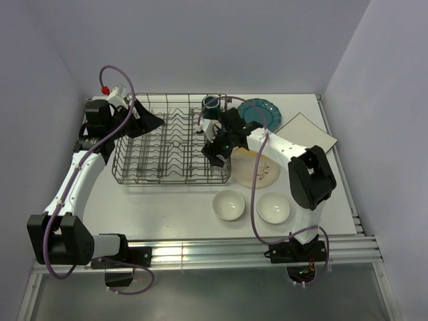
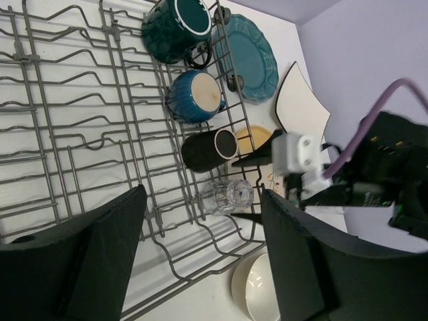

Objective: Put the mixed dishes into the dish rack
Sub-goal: Place the cup upside down on the dish rack

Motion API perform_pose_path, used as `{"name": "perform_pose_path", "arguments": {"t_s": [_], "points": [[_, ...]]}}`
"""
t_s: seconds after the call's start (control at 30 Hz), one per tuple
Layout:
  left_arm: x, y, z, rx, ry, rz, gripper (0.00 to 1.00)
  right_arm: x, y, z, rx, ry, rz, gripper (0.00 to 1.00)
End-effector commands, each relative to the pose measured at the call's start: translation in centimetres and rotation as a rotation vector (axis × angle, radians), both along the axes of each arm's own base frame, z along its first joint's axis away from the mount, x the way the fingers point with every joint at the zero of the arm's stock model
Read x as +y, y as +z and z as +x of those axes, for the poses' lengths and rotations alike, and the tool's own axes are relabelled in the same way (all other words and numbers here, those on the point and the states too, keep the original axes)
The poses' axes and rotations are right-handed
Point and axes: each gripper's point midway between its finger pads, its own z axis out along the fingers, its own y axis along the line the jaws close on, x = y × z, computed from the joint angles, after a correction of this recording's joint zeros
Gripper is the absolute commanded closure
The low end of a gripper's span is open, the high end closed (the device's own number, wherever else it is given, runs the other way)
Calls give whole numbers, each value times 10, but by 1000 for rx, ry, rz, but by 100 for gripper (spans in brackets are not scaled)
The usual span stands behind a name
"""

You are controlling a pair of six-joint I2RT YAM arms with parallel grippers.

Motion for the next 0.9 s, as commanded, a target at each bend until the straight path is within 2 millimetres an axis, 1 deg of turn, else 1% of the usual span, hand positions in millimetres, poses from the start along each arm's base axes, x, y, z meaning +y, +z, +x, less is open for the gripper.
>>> {"name": "perform_pose_path", "arguments": {"t_s": [0.0, 0.07, 0.1, 0.13, 0.17, 0.2, 0.23, 0.27, 0.33, 0.37, 0.43, 0.47, 0.5, 0.53, 0.57, 0.6, 0.63, 0.7, 0.73, 0.77, 0.8, 0.87], "points": [[5, 25, 0, -79, 5, 28, 21, 10, 65, 16, -76, 4, 123, 14], [6, 31, -1, -96, 9, 26, 18, 10, 81, 14, -88, 32, 143, 12], [7, 36, 0, -107, 11, 21, 14, 12, 87, 12, -89, 48, 159, 11], [9, 36, 0, -107, 12, 15, 13, 9, 90, 7, -78, 62, 153, 8], [7, 39, -3, -112, -11, -3, 10, 11, 103, 9, -95, 80, 164, 7], [6, 40, -4, -99, -20, -33, 1, 11, 110, 9, -99, 91, 169, 5], [4, 37, -3, -93, -44, -58, 1, 13, 114, 8, -90, 103, 185, 3], [4, 36, -7, -75, -88, -96, 1, 11, 129, 12, -94, 100, 207, 0], [2, 28, -7, -45, -106, -117, 1, 15, 145, 11, -56, 107, 281, 0], [1, 27, -9, -44, -118, -119, 1, 12, 162, 19, -68, 95, 319, 0], [-4, 23, -14, -26, -139, -112, 1, 10, 180, 23, -47, 74, 387, 0], [-5, 20, -17, -11, -145, -93, 1, 13, 193, 21, -44, 105, 448, 0], [-8, 19, -17, -27, -153, -34, 1, 7, 198, 25, -27, 83, 480, 0], [-24, 12, -25, -2, -200, -7, 1, 7, 205, 27, -41, 91, 512, 0], [-30, 1, -35, 44, -224, 30, 2, 7, 205, 24, -17, 107, 538, 0], [-39, -6, -41, 63, -244, 54, 4, 4, 205, 25, -8, 99, 548, 0], [-55, -13, -52, 82, -273, 86, 6, 3, 200, 25, 6, 96, 549, 0], [-67, -35, -72, 161, -307, 119, 9, 2, 197, 22, 21, 103, 554, 0], [-79, -42, -85, 175, -327, 140, 10, 1, 196, 21, 25, 102, 556, 0], [-83, -48, -93, 203, -328, 136, 11, 0, 191, 20, 34, 101, 553, 0], [-84, -63, -104, 251, -329, 142, 12, -2, 191, 19, 40, 106, 557, 0], [-91, -66, -123, 283, -330, 118, 14, -7, 185, 15, 69, 109, 562, 0]]}}
